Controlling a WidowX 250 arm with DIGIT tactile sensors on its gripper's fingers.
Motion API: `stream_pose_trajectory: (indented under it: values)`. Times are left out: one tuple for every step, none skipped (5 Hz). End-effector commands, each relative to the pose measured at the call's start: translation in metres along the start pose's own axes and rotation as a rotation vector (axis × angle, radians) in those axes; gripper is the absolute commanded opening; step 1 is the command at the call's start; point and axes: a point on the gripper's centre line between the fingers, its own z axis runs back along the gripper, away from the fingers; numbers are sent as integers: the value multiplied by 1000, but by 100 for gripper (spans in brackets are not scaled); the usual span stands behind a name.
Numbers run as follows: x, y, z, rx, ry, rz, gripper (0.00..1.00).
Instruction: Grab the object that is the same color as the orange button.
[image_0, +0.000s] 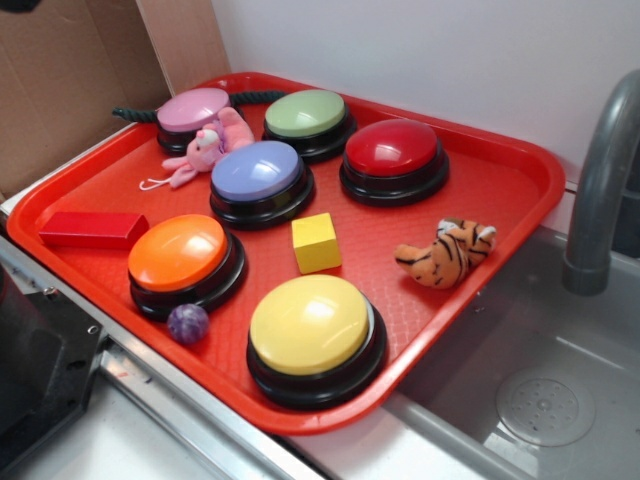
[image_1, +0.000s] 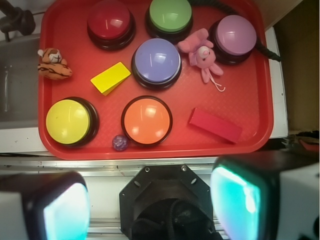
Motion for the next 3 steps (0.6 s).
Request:
stream_pose_trajectory:
  values:
    - [0, 0, 0, 0, 0, 0, 100]
    - [24, -19, -7, 17, -64, -74, 100]
    - [52, -41, -17, 43, -129, -102, 100]
